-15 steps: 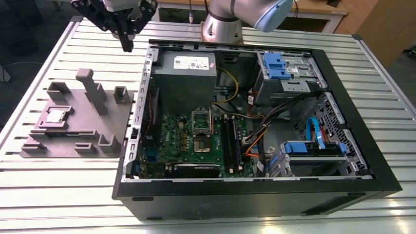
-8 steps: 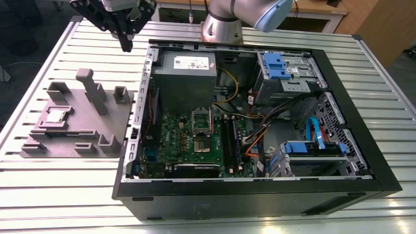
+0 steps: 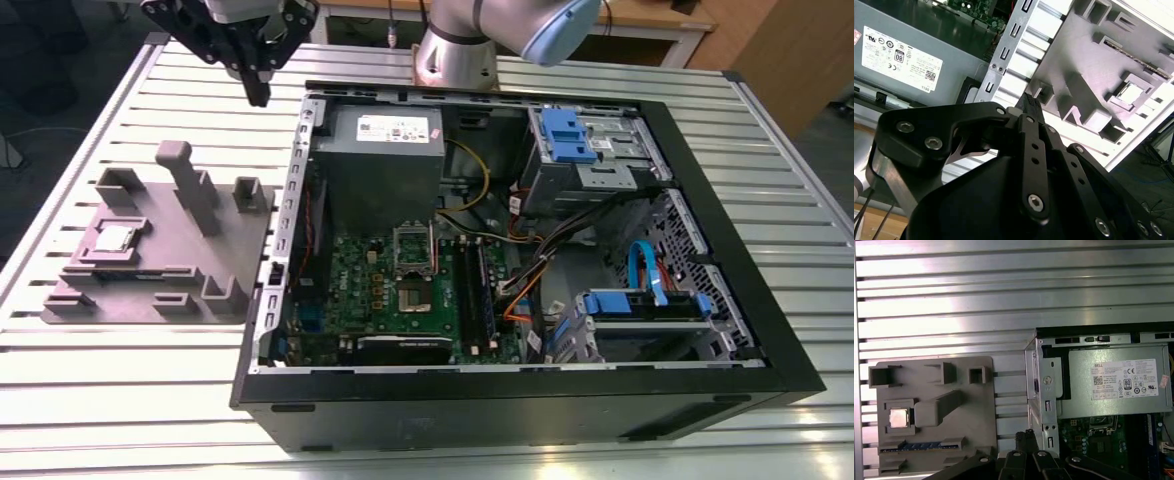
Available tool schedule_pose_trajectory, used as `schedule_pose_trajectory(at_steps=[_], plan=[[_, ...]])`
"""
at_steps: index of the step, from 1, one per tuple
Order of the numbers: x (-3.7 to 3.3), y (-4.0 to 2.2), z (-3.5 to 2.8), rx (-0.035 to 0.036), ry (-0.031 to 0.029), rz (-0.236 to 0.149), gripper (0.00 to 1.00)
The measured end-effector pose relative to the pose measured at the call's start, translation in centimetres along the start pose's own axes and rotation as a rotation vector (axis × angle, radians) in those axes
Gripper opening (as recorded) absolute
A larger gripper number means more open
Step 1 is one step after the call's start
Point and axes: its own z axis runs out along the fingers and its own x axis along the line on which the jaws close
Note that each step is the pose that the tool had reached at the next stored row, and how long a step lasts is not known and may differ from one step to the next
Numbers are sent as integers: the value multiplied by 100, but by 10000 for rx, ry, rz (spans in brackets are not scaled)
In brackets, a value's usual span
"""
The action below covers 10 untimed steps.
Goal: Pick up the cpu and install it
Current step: 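Reach for the cpu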
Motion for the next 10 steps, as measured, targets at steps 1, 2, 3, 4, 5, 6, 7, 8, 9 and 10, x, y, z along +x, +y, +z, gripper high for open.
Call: schedule_pose_trajectory(at_steps=[1, 2, 3, 4, 5, 6, 7, 8, 9, 10], plan=[[3, 0, 0, 0, 0, 0, 10], [5, 0, 0, 0, 0, 0, 10], [8, -1, 0, 0, 0, 0, 10], [11, -1, 0, -1, -1, 0, 10], [14, -1, 0, 0, -1, 0, 10], [17, -1, 0, 0, 0, 0, 10], [19, -2, 0, 0, 0, 0, 10], [22, -2, -1, 0, 1, 0, 10], [26, -2, -1, 0, 0, 0, 10], [28, -2, -1, 0, 0, 0, 10]])
